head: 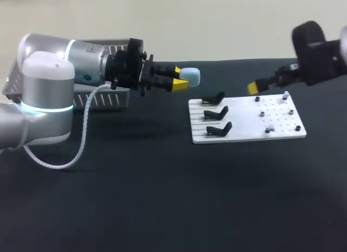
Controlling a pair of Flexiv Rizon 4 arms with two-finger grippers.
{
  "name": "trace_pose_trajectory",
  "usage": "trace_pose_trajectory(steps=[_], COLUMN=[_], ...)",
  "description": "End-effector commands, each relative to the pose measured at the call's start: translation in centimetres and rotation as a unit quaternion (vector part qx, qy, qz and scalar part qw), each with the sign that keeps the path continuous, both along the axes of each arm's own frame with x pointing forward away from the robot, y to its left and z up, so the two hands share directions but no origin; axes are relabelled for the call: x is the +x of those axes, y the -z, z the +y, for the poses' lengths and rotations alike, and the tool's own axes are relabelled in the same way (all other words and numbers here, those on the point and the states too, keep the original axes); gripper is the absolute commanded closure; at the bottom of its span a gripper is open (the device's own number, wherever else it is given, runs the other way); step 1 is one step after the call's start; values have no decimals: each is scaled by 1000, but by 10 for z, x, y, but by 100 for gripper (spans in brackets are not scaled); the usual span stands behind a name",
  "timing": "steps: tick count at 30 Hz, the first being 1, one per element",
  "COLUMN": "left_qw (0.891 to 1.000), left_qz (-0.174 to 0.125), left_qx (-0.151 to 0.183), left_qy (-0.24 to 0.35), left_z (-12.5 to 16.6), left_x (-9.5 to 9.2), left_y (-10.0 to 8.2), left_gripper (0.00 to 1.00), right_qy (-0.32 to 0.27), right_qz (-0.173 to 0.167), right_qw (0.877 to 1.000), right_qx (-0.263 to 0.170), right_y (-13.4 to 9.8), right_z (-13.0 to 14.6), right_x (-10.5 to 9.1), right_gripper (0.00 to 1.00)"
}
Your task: Pick up each earbud case from the left stands, insert the matching earbuds, close the lid, and place the case in the box.
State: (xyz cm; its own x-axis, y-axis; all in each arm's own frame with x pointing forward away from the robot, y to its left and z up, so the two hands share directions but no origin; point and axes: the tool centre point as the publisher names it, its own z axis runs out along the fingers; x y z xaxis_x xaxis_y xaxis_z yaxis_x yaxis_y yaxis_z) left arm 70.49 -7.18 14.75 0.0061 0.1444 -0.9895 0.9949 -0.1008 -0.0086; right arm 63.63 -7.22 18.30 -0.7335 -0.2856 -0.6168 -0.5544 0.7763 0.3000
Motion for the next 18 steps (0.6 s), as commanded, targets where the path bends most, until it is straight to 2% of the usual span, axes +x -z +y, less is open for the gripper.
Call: trace_pose_trajectory(steps=[1,16,18], left_qw=[1000,1000,1000], left_qz=[-2,-2,-2], left_qx=[-1,-1,-1], left_qy=[-4,-4,-4], left_z=[0,0,0], left_x=[-2,-2,-2], left_y=[1,1,1], left_gripper=[100,100,100], right_qy=[40,15,18], right_qz=[-14,2,-1], right_qw=[998,997,996], right_qx=[-56,-72,-89], right_y=[-1,7,10], right_z=[32,76,81], right_x=[5,16,19], right_gripper=[0,0,0])
